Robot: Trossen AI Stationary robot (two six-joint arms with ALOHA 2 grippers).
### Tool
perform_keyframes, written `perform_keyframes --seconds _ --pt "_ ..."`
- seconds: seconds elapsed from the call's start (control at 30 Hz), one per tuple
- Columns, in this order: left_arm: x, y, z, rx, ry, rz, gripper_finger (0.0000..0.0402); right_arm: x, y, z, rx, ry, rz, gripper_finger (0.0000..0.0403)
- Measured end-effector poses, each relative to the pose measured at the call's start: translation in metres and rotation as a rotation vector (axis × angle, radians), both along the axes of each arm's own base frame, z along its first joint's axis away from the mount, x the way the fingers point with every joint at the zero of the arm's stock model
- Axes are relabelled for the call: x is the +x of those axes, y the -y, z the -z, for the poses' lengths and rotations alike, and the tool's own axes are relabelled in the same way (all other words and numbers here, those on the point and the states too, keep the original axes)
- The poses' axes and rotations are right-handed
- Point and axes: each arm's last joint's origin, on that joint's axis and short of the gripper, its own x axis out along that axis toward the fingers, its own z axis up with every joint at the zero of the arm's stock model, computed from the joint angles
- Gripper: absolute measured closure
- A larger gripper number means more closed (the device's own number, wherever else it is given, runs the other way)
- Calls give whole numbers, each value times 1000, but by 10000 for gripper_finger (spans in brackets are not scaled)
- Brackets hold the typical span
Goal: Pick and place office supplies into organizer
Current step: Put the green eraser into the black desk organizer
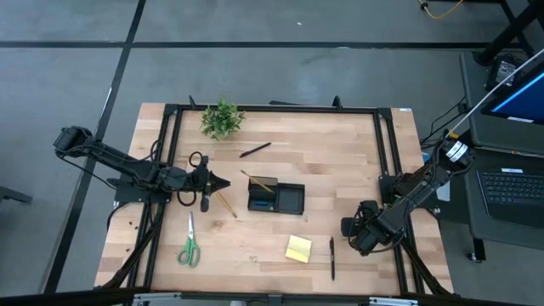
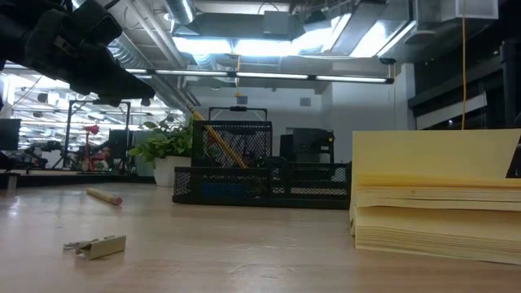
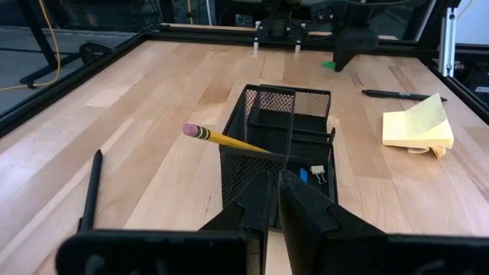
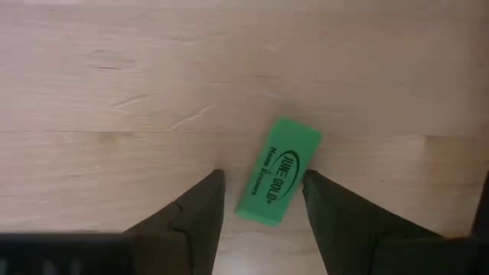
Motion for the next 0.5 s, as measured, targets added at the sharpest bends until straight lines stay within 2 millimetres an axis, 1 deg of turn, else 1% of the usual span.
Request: perform_keyframes --seconds 0.17,0.37,0.5 --pt "0 0 0 0 0 0 375 2 -1 0 21 15 -3 222" --pt "0 0 0 0 0 0 375 2 2 0 11 -16 11 222" --pt "0 0 0 1 0 0 375 4 2 1 11 8 -22 239"
